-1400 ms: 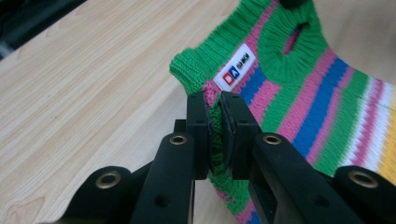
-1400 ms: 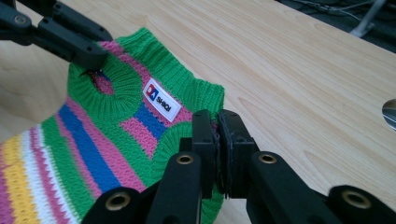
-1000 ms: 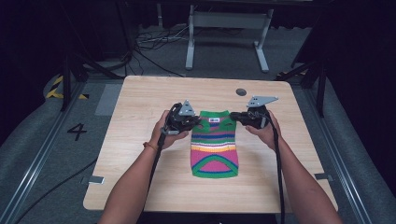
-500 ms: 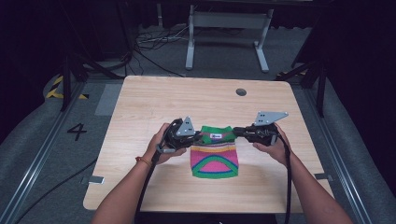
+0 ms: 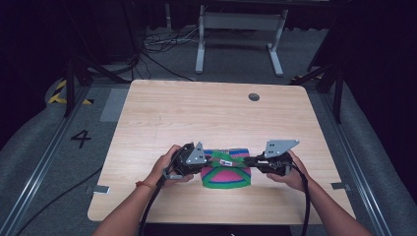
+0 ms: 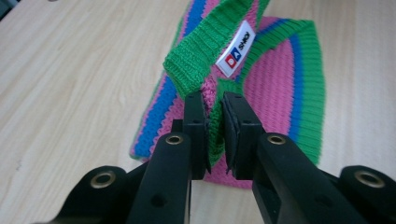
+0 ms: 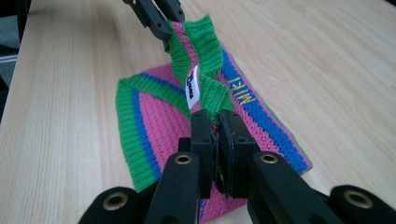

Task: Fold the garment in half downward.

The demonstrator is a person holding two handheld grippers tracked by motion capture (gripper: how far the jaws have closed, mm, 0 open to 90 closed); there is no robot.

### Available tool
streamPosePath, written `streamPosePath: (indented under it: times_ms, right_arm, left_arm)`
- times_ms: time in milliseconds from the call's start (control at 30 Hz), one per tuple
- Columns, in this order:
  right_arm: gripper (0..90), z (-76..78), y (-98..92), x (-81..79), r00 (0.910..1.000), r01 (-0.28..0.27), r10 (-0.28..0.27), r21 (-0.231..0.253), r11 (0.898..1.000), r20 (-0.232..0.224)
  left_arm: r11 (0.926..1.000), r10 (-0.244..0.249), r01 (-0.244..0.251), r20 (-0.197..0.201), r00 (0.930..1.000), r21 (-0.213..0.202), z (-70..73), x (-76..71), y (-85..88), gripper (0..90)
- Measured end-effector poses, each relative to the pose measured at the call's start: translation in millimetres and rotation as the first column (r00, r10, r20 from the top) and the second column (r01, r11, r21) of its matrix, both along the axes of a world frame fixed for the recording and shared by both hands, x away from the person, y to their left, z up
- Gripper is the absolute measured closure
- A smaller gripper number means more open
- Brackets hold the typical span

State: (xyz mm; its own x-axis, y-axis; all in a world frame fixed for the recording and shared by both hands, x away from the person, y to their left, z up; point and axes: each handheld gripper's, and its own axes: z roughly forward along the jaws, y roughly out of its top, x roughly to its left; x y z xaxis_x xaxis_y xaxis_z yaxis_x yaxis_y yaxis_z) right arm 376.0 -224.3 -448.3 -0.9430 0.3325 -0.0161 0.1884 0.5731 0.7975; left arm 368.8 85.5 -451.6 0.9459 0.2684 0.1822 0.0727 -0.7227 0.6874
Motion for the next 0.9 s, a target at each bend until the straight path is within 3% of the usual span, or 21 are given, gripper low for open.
streamPosePath:
  times_ms: [133,233,400,633,667,733,900]
  right_arm:
    - [85.4,-6.5,0.0,-4.7,0.9997,-0.012,0.012,-0.014,1.0,-0.023]
    - [84.8,-11.1,2.4,-8.8,0.9996,-0.021,0.02,-0.052,0.998,-0.02]
    - [81.7,-14.8,3.5,-15.4,0.9992,-0.033,0.031,-0.076,0.997,-0.027]
    - [79.6,-15.3,-4.8,-23.0,0.9995,-0.01,0.007,-0.09,0.996,-0.032]
    - [78.9,-14.3,-5.6,-23.8,0.9997,0.001,-0.004,-0.092,0.996,-0.024]
    - [77.8,-9.3,-7.2,-24.4,0.9993,0.037,-0.037,-0.083,0.996,0.003]
    - [80.5,-11.5,3.4,-28.6,1.0,-0.004,0.004,-0.076,0.997,0.007]
  left_arm:
    - [0.9995,-0.026,0.026,-0.006,0.9996,0.016,-3.7,-12.3,1.3,79.6]
    - [0.9986,-0.043,0.043,-0.015,0.999,0.029,-7.0,-18.0,2.0,77.5]
    - [0.9975,-0.06,0.063,-0.07,0.9958,0.033,-12.0,-28.3,3.4,74.3]
    - [0.9991,-0.036,0.034,-0.087,0.9955,-0.025,-7.7,-39.2,8.2,71.8]
    - [0.9991,0.005,-0.009,-0.092,0.9958,-0.042,-7.0,-40.5,7.9,71.8]
    - [0.9963,0.021,-0.03,-0.116,0.9931,-0.081,-8.0,-41.8,5.8,67.2]
    - [0.9991,0.024,-0.029,-0.138,0.9902,-0.031,-15.7,-41.3,-7.0,69.5]
